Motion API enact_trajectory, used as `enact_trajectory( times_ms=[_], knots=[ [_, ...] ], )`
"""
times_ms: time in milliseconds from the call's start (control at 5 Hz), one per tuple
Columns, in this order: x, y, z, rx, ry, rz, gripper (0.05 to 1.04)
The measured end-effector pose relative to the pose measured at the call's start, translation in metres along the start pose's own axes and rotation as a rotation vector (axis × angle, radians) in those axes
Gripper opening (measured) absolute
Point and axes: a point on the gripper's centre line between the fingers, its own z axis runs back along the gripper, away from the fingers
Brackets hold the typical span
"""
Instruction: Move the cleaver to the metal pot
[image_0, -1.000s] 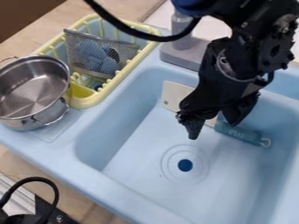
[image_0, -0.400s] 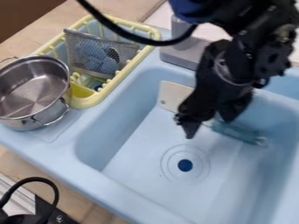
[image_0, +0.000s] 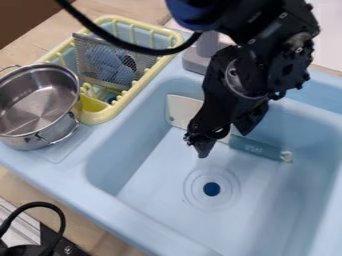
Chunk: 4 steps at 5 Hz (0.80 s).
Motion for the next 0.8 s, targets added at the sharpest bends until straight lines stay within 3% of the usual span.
enact_trajectory(
  times_ms=[200, 400, 600, 800],
  knots=[
    [0.001, 0.013, 0.003, 0.015, 0.026, 0.075, 0.999],
    [0.003, 0.022, 0.001, 0.008, 0.086, 0.133, 0.999],
    [0.000, 0.018, -0.010, 0.016, 0.052, 0.100, 0.951],
    [0.010, 0.020, -0.024, 0.042, -0.041, 0.105, 0.682]
  ],
)
